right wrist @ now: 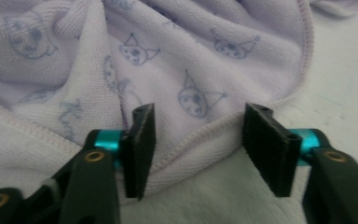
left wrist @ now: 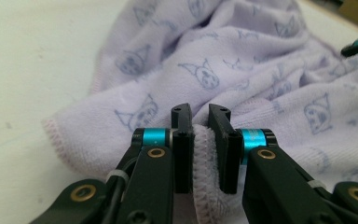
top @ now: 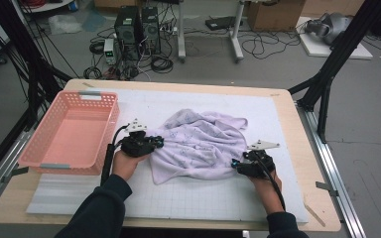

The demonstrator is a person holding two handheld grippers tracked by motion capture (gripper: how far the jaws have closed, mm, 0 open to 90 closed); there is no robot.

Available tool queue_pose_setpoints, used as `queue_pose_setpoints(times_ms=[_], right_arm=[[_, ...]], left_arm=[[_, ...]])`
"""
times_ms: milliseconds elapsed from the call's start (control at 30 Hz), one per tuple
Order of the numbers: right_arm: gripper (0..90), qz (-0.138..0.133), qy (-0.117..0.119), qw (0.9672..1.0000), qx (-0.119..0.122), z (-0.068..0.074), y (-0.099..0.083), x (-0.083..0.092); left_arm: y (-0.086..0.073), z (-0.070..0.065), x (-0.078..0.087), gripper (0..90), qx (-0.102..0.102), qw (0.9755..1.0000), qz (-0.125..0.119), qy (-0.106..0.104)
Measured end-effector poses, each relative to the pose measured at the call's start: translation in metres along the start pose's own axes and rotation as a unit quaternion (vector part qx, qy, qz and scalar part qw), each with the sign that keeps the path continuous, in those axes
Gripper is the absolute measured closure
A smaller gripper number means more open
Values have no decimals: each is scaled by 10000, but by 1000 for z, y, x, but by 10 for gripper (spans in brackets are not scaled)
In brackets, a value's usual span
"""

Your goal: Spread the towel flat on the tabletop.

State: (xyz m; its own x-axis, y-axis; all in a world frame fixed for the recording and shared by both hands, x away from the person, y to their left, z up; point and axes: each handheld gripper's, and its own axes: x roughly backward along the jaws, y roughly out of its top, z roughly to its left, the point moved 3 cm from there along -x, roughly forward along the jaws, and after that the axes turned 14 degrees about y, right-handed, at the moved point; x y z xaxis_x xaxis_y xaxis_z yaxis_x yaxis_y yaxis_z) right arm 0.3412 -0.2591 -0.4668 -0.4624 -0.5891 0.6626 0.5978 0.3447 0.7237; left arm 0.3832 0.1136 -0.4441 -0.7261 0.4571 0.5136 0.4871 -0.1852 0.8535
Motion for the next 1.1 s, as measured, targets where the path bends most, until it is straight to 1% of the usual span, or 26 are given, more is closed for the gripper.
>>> queue_pose_setpoints(times_ms=[33, 67, 100, 133, 200, 233, 267, 300, 333, 367, 400, 433, 467, 500, 533, 600, 633, 667, 767, 800, 833, 900, 933, 967, 1067, 1100], right_arm=[[624, 21, 51, 10000, 23, 0, 2, 0], [823, 13, 203, 9998, 62, 0, 3, 0], [822, 60, 212, 9995, 219, 1, 4, -1], [830, 123, 43, 9992, 374, -1, 7, -2], [839, 119, -377, 9980, 494, -10, 12, -1], [839, 50, -554, 9975, 437, -19, 15, 0], [839, -27, -815, 9961, 336, -29, 18, 3], [838, -93, -1087, 9938, 227, -39, 21, 7], [838, -146, -1362, 9905, 127, -50, 23, 11], [837, -215, -1651, 9860, -7, -60, 23, 17], [834, -286, -1837, 9823, -209, -69, 22, 22], [823, -360, -1897, 9803, -419, -77, 20, 26], [804, -442, -1828, 9802, -625, -81, 18, 30], [769, -487, -1772, 9808, -646, -82, 17, 32], [714, -525, -1711, 9820, -611, -81, 16, 33], [659, -586, -1729, 9823, -424, -74, 14, 35], [612, -637, -1706, 9826, -369, -71, 13, 36], [579, -719, -1719, 9819, -329, -66, 12, 39], [534, -946, -1639, 9817, -226, -53, 9, 46], [525, -1005, -1537, 9829, -143, -46, 9, 48], [512, -1029, -1456, 9839, -96, -40, 8, 49], [502, -1087, -1231, 9864, -21, -28, 7, 47], [497, -1101, -1002, 9889, 32, -16, 6, 43], [495, -1118, -884, 9898, 58, -10, 6, 41], [488, -1021, -467, 9932, 302, 18, 6, 28], [488, -959, -313, 9942, 383, 29, 5, 24]], left_arm=[[0, 2, 0, 799, 24, 10000, -18, 21], [0, 4, 1, 799, 37, 10000, -15, 56], [-1, 5, 1, 799, 103, 9999, 29, 73], [-2, 6, 1, 794, 139, 9999, 67, 54], [-5, 4, 0, 776, 153, 9998, 145, 27], [-5, 3, 0, 744, 169, 9997, 192, 56], [-6, 3, 1, 710, 141, 9996, 208, 98], [-7, 4, 2, 694, 94, 9995, 237, 189], [-7, 5, 3, 677, 88, 9993, 217, 279], [-7, 8, 4, 649, 115, 9992, 241, 297], [-7, 10, 6, 643, 140, 9991, 244, 303], [-7, 12, 8, 626, 141, 9991, 220, 322], [-7, 13, 9, 621, 141, 9993, 203, 290], [-7, 13, 10, 612, 182, 9994, 179, 250], [-7, 13, 11, 600, 186, 9995, 169, 209], [-7, 11, 11, 599, 155, 9996, 128, 186], [-7, 9, 12, 595, 126, 9997, 131, 174], [-7, 8, 12, 591, 106, 9997, 124, 174], [-8, 5, 16, 577, 3, 9999, 37, 137], [-8, 4, 17, 549, -5, 9999, -11, 118], [-7, 4, 19, 520, 53, 9999, -97, 100], [-9, 3, 23, 489, 161, 9995, -219, 167], [-10, 2, 25, 473, 195, 9994, -230, 166], [-11, 2, 27, 464, 182, 9993, -228, 215], [-17, 0, 35, 458, 180, 9990, -255, 312], [-20, -1, 38, 458, 241, 9987, -293, 339]])
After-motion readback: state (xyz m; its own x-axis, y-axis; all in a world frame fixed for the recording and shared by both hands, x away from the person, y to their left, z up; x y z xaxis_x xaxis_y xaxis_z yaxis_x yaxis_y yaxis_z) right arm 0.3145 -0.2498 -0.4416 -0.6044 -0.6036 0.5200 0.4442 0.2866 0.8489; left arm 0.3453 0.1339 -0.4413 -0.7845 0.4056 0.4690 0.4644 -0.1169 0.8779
